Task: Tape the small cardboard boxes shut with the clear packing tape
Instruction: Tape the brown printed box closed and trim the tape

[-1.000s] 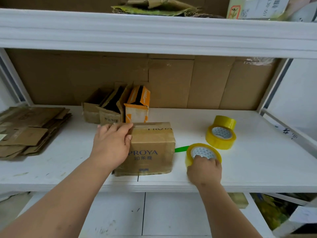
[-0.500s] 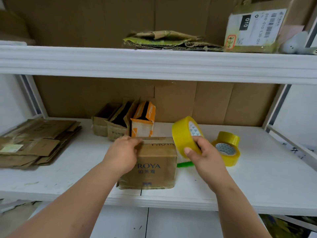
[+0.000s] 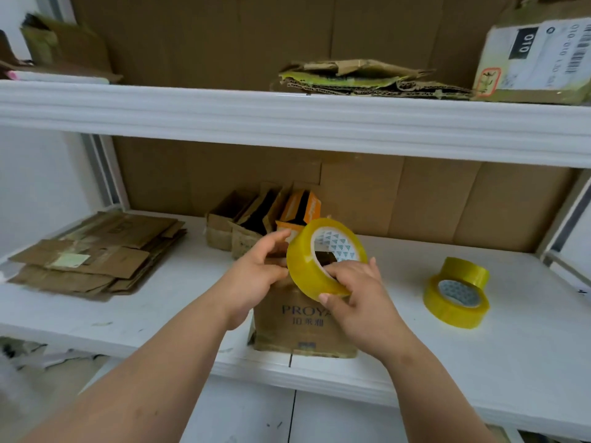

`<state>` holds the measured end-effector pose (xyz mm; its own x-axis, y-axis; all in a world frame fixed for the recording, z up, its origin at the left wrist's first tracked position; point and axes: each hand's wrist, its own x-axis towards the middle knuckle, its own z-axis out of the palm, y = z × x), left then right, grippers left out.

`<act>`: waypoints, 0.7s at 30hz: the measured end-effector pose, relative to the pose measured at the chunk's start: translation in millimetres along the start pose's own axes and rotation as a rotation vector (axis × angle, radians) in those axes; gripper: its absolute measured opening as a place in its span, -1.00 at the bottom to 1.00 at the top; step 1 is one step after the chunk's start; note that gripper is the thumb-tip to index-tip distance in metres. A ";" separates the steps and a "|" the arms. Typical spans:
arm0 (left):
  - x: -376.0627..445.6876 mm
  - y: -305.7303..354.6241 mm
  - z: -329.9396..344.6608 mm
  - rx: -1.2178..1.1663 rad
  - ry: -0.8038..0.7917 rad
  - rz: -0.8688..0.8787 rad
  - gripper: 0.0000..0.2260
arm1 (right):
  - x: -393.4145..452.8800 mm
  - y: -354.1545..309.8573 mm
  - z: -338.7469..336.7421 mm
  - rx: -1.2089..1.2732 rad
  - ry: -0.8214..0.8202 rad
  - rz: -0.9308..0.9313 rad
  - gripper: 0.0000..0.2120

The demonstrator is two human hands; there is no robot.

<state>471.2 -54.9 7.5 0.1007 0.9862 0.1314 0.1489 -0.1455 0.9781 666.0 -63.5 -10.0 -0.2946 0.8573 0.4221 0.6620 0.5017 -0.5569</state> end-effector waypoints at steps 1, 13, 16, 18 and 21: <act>0.0 -0.3 -0.6 -0.005 -0.013 0.022 -0.46 | 1.3 0.6 1.2 -0.019 -0.001 -0.007 -0.76; 9.0 -3.4 -2.4 -0.019 0.206 0.077 -0.62 | 9.6 2.1 4.4 -0.176 0.010 -0.088 -0.69; 15.3 3.1 -6.1 -0.012 0.170 0.006 -0.66 | 13.0 1.0 5.2 -0.250 -0.022 -0.134 -0.70; 18.8 5.3 -5.5 0.002 0.115 -0.059 -0.57 | 16.0 0.3 7.6 -0.295 -0.014 -0.183 -0.70; 21.2 4.5 -3.1 -0.047 0.088 -0.091 -0.61 | 18.2 6.4 14.0 -0.313 0.048 -0.218 -0.64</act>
<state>471.0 -34.4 15.2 0.0022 0.9986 0.0530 0.1070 -0.0529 0.9929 655.2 -43.1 -15.9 -0.4239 0.7243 0.5438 0.7681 0.6056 -0.2080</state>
